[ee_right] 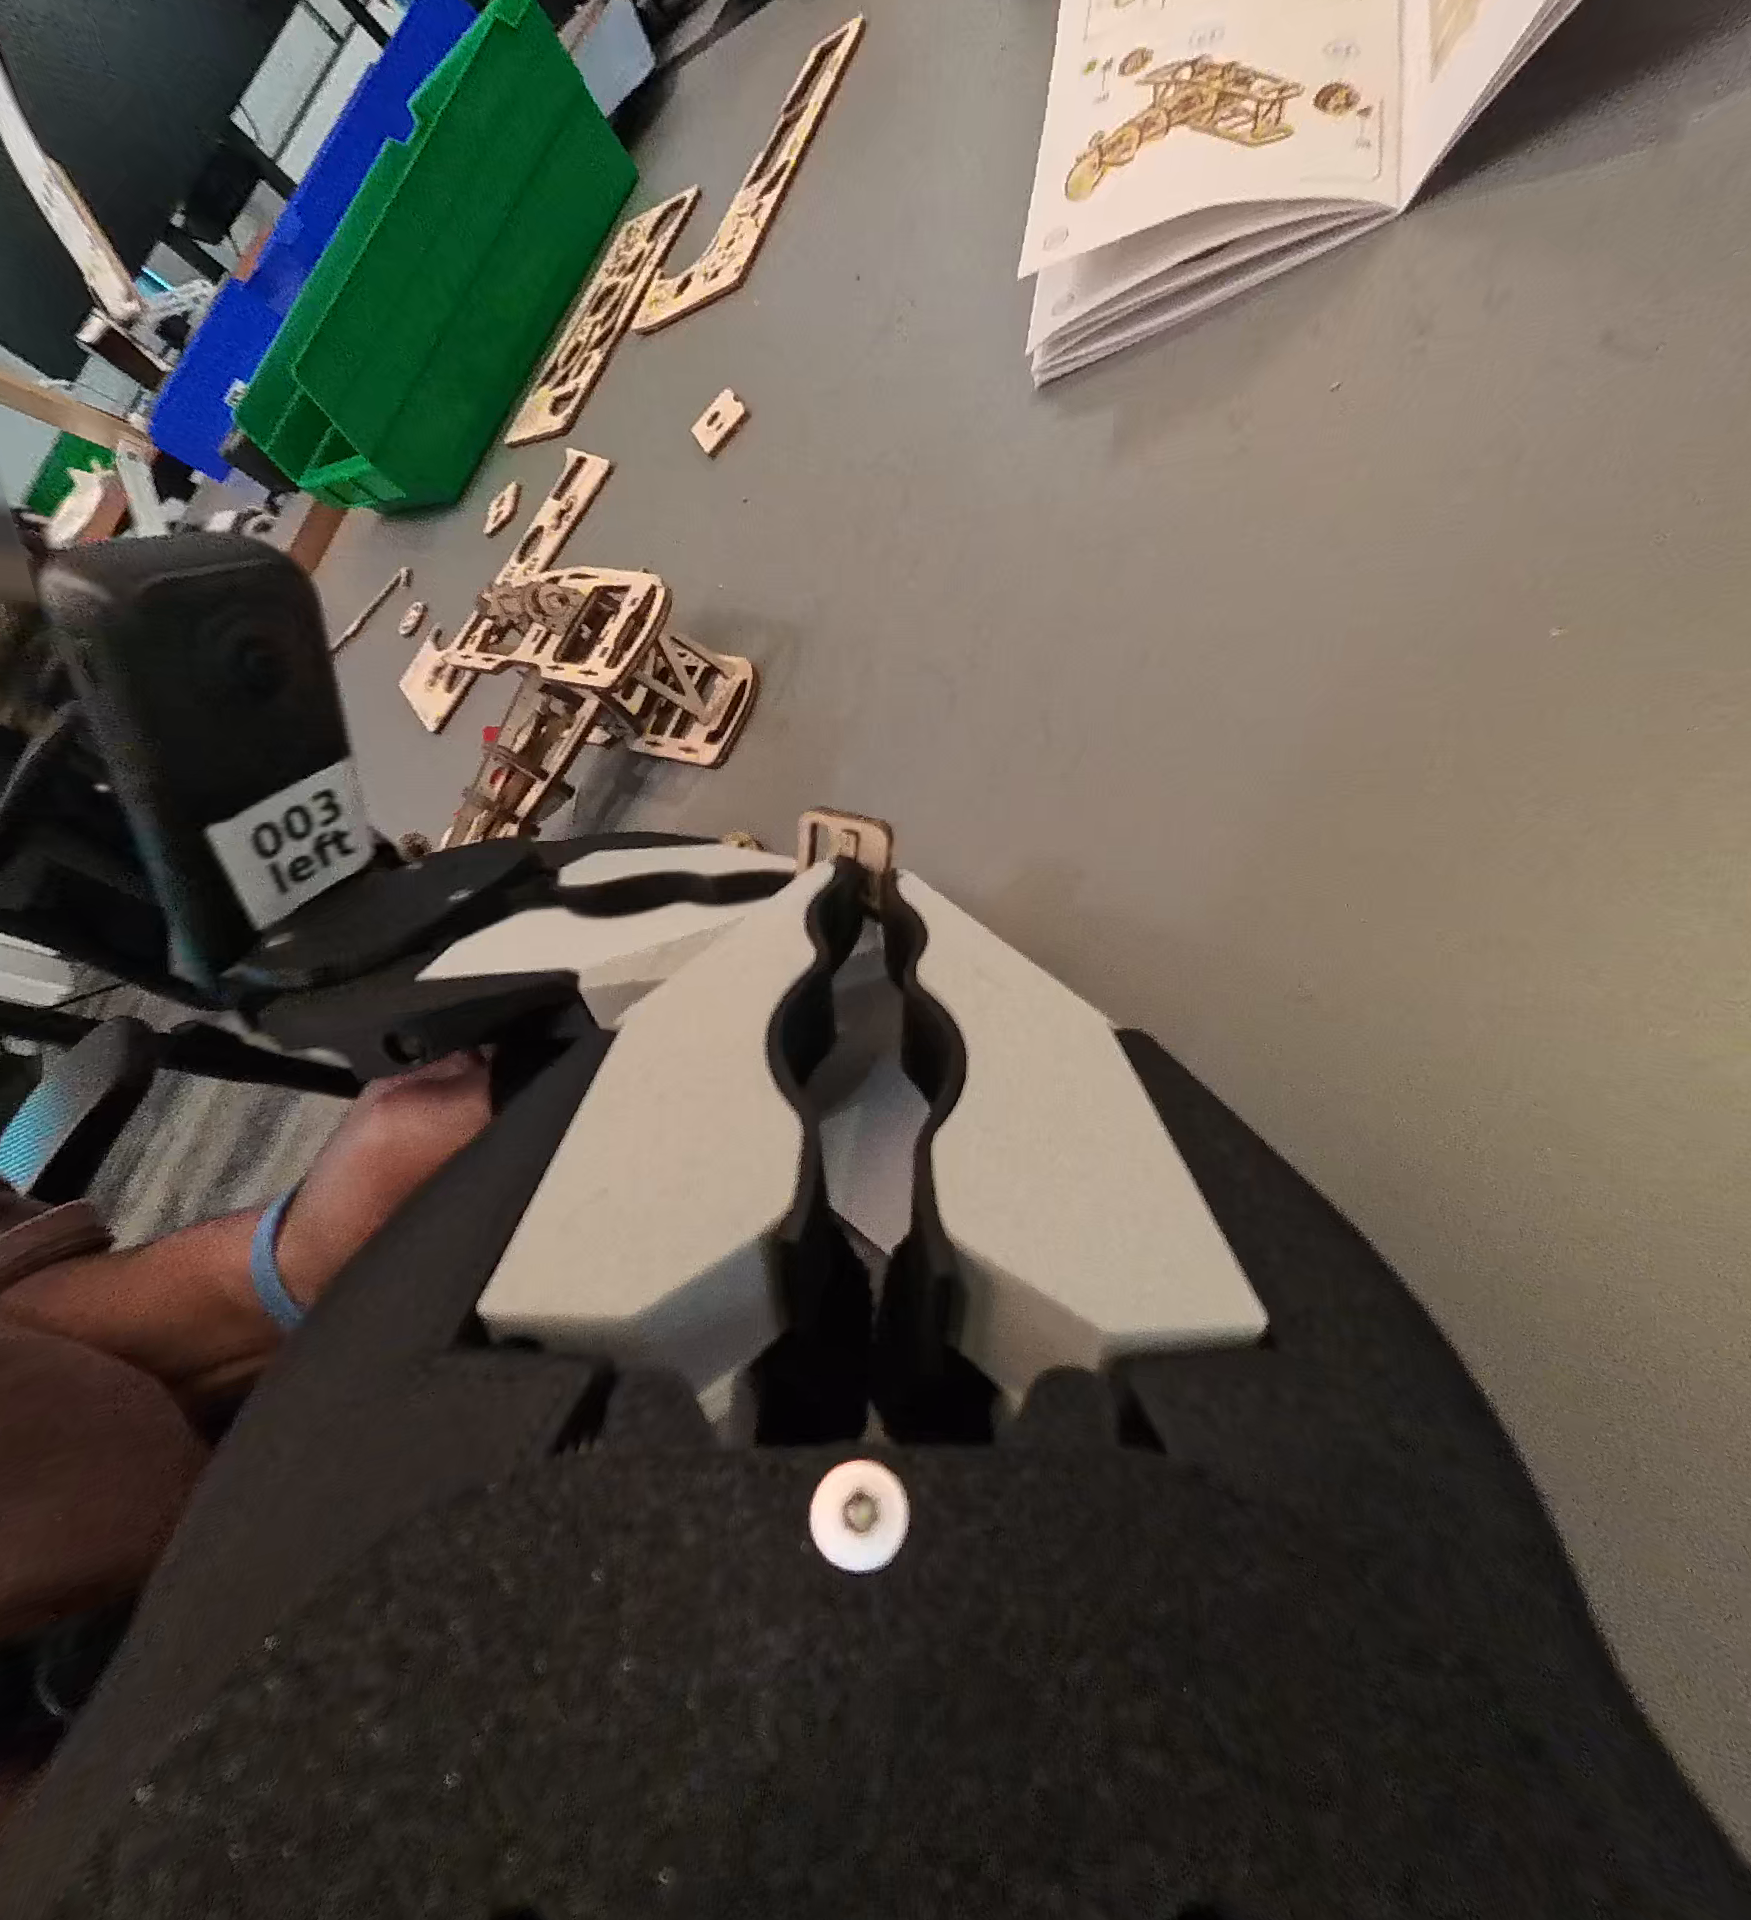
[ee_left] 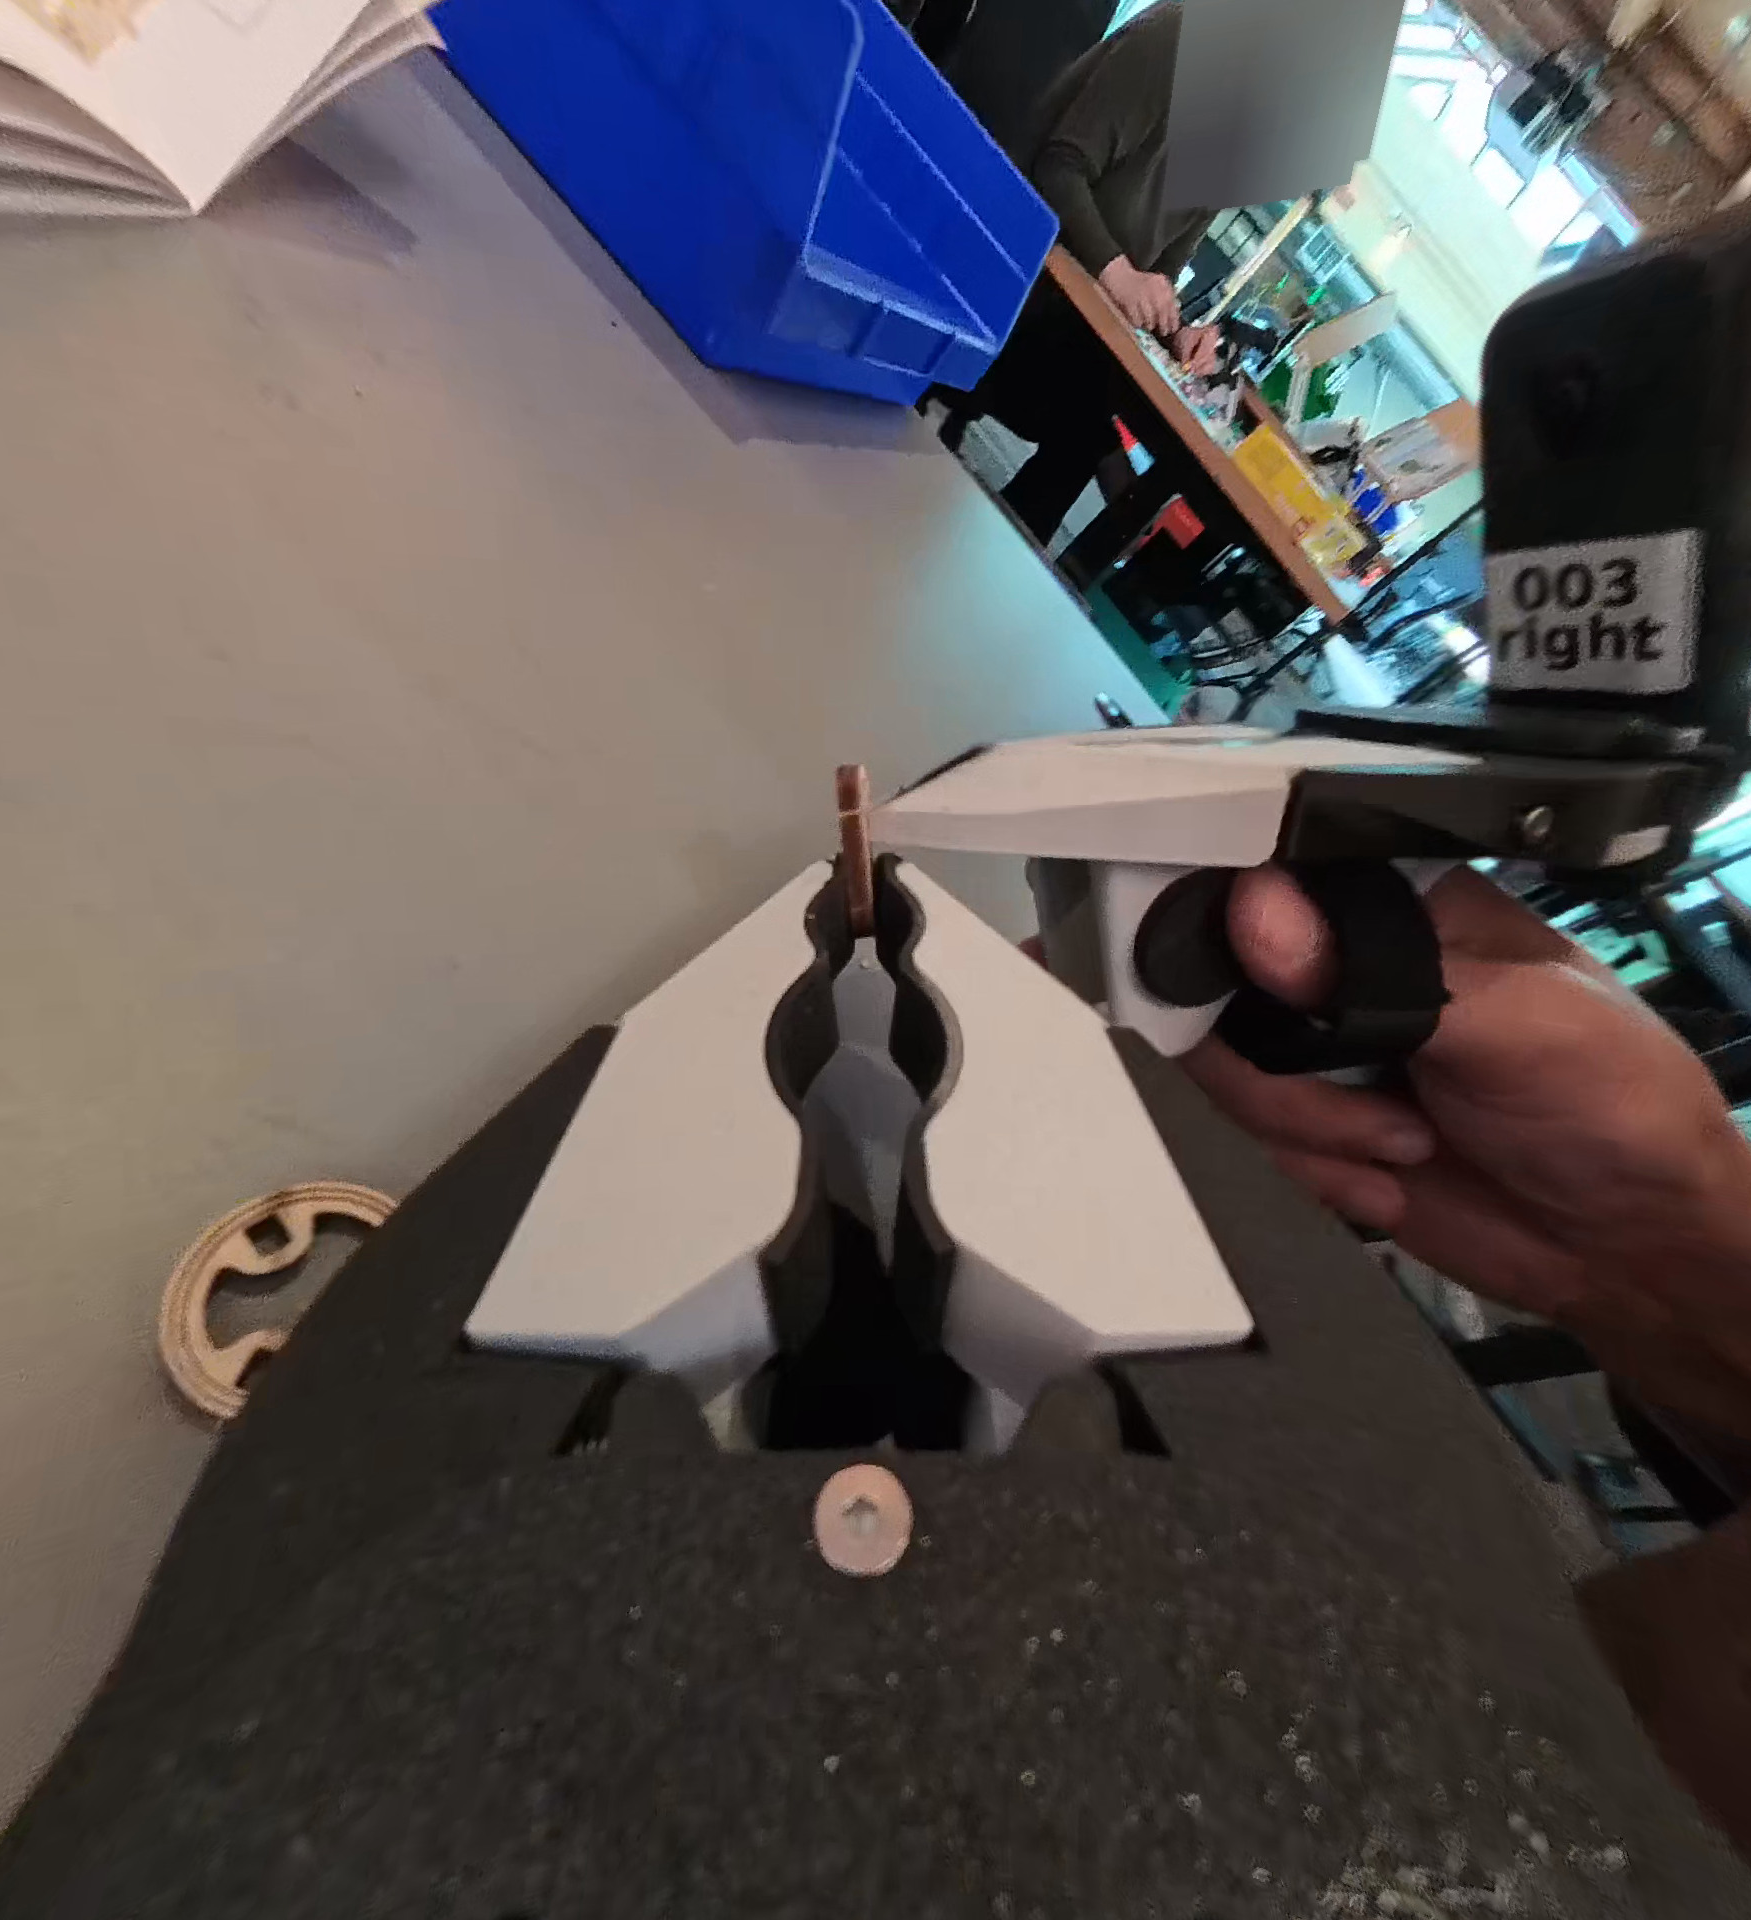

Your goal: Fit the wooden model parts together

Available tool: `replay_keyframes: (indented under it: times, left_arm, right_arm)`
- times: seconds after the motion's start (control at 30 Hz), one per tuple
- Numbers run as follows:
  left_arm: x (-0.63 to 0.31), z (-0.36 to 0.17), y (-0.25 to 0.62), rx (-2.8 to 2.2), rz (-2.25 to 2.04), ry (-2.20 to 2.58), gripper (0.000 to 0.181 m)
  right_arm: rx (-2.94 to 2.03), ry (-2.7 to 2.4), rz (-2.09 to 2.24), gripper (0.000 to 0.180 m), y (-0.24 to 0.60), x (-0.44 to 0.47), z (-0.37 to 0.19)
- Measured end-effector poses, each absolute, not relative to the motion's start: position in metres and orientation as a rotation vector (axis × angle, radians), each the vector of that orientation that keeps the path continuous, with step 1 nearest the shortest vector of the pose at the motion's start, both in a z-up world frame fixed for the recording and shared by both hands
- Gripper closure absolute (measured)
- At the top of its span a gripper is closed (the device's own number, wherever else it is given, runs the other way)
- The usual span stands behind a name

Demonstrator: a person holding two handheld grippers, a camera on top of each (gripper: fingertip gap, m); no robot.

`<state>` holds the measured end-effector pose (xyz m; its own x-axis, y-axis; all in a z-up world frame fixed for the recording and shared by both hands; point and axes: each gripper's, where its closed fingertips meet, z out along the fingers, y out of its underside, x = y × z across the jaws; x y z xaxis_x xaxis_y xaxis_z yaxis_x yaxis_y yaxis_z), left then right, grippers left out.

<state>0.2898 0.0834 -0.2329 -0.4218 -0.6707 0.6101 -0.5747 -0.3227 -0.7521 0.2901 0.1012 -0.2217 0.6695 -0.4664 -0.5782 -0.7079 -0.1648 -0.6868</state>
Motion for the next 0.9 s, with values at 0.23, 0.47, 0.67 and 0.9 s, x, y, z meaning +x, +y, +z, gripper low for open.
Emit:
replay_keyframes:
  times: [0.23, 0.47, 0.67, 0.9]
  left_arm:
    - [0.2894, -0.2317, 0.0826, -1.683, -1.941, 1.78, 0.178]
    - [0.2891, -0.2313, 0.0826, -1.704, -1.974, 1.776, 0.178]
    - [0.2888, -0.2318, 0.0824, -1.691, -1.96, 1.783, 0.178]
    - [0.2881, -0.2327, 0.0823, -1.63, -1.904, 1.795, 0.177]
  right_arm:
    - [-1.734, 0.94, 0.446, 0.174, 0.0994, 0.2891, -0.222]
    - [-1.706, 0.943, 0.469, 0.177, 0.1026, 0.2932, -0.2201]
    - [-1.69, 0.949, 0.49, 0.176, 0.1035, 0.2937, -0.2203]
    - [-1.612, 0.994, 0.594, 0.176, 0.1044, 0.2933, -0.2221]
